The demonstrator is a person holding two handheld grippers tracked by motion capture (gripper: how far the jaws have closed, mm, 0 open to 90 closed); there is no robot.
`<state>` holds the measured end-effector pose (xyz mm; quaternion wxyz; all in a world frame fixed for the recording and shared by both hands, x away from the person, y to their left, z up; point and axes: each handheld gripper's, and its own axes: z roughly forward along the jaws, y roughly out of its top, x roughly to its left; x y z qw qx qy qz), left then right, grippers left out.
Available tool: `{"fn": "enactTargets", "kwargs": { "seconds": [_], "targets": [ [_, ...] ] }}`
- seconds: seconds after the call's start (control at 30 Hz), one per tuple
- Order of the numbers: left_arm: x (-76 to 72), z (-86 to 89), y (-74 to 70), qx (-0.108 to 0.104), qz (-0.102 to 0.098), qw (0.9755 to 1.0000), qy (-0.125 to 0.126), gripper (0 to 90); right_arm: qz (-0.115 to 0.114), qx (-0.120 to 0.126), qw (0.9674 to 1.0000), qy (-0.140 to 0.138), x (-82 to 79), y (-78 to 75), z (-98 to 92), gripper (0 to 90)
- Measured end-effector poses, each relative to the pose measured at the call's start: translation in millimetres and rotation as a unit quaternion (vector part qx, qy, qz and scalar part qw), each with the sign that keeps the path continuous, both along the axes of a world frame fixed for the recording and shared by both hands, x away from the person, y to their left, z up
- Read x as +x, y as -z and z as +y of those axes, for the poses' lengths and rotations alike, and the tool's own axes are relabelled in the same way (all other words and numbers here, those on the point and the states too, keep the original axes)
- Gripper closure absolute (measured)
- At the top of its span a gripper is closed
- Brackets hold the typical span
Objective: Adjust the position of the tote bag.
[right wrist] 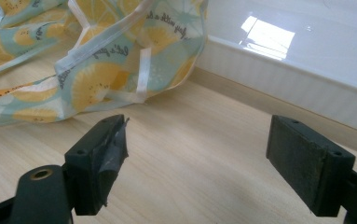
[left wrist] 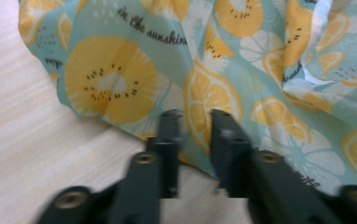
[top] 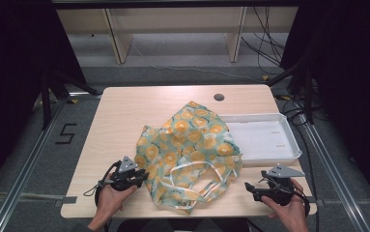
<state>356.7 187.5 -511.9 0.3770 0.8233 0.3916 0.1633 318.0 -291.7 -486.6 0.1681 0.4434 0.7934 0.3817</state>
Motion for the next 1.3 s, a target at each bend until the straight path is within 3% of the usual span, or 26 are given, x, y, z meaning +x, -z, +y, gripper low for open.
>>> {"fn": "enactTargets", "kwargs": {
  "seconds": [0.03, 0.07, 0.23, 0.27, 0.3, 0.43, 0.5, 0.57, 0.63, 0.67, 0.77, 0.9, 0.93, 1.0, 1.03, 1.13, 1.17, 1.2, 1.23, 1.27, 1.3],
  "targets": [
    [1.0, 2.5, -1.4, 0.02, -0.001, 0.9996, 0.019, 89.4, 0.0, 0.004, 1.0, -0.001, 0.3, 0.4, 0.4, 21.1],
    [1.2, 2.4, -0.9, 0.022, -0.004, 0.9995, 0.023, 89.4, 0.0, 0.004, 1.0, -0.001, 0.3, 0.4, 0.4, 21.1],
    [1.9, 1.6, 0.6, 0.011, -0.009, 0.9997, 0.02, 89.9, 0.003, -0.001, 1.0, -0.008, 0.5, 0.1, 0.2, 21.3],
    [3.3, 5.0, -1.6, 0.032, -0.012, 0.9988, 0.035, 89.9, 0.003, -0.001, 1.0, -0.008, 0.5, 0.1, 0.2, 21.3],
    [3.5, 4.6, -1.4, 0.017, -0.013, 0.9995, 0.022, 89.9, 0.004, 0.002, 1.0, -0.006, 0.1, -0.4, 0.2, 21.3],
    [6.9, 6.9, -1.3, 0.017, -0.012, 0.9996, 0.021, 90.0, 0.005, 0.002, 1.0, -0.006, 0.2, -0.3, -0.1, 21.3],
    [11.3, 11.7, -1.9, 0.03, -0.016, 0.9991, 0.026, 90.0, 0.01, 0.009, 0.9999, 0.008, -2.2, -0.2, 2.2, 21.3],
    [15.3, 15.6, -1.8, 0.03, -0.017, 0.9992, 0.02, 90.0, 0.002, 0.006, 0.9999, 0.011, -2.0, -0.4, 2.0, 21.3],
    [18.4, 19.2, -1.6, 0.021, -0.018, 0.9996, 0.005, 90.0, 0.011, 0.006, 0.9999, 0.011, -2.3, -1.0, 1.7, 21.3],
    [22.4, 24.2, -2.5, 0.03, -0.026, 0.9992, 0.003, 90.0, 0.012, 0.006, 0.9999, 0.01, -2.2, -0.9, 1.7, 21.3],
    [24.9, 28.6, -2.3, 0.027, -0.017, 0.9995, -0.006, 90.0, 0.01, 0.005, 0.9999, 0.008, -2.2, -0.8, 1.7, 21.3],
    [32.7, 38.1, -1.8, 0.029, -0.023, 0.9991, -0.022, 90.0, 0.011, 0.008, 0.9999, 0.008, -2.3, -0.8, 2.0, 21.3],
    [34.9, 42.3, -4.2, 0.049, -0.024, 0.9983, -0.02, 90.0, 0.011, 0.008, 0.9999, 0.007, -2.3, -0.8, 1.9, 21.3],
    [39.5, 46.7, -4.8, 0.043, -0.028, 0.9983, -0.029, 90.0, 0.01, 0.005, 0.9999, 0.008, -2.1, -0.7, 1.7, 21.3],
    [41.7, 49.6, -6.0, 0.053, -0.028, 0.9977, -0.031, 90.0, 0.01, 0.005, 0.9999, 0.008, -2.1, -0.7, 1.7, 21.3],
    [48.5, 54.6, -4.7, 0.048, -0.031, 0.9979, -0.031, 90.0, 0.011, 0.007, 0.9999, 0.008, -1.9, -0.5, 2.0, 21.3],
    [49.4, 53.9, -3.0, 0.034, -0.025, 0.9982, -0.042, 90.0, 0.01, 0.007, 0.9999, 0.008, -2.0, -0.5, 2.2, 21.3],
    [50.3, 56.0, -3.7, 0.046, -0.024, 0.9979, -0.038, 90.0, -0.002, 0.005, 1.0, -0.003, 0.4, 0.5, 0.7, 21.3],
    [51.2, 55.4, -2.4, 0.035, -0.029, 0.998, -0.044, 90.0, -0.002, 0.005, 1.0, -0.003, 0.4, 0.5, 0.7, 21.3],
    [51.6, 57.4, -4.5, 0.046, -0.023, 0.9979, -0.04, 90.0, -0.002, 0.004, 1.0, -0.003, 0.3, 0.5, 0.8, 21.3],
    [51.7, 57.7, -4.9, 0.047, -0.031, 0.9974, -0.044, 90.0, -0.003, 0.004, 1.0, -0.003, 0.3, 0.4, 0.9, 21.3]
  ]
}}
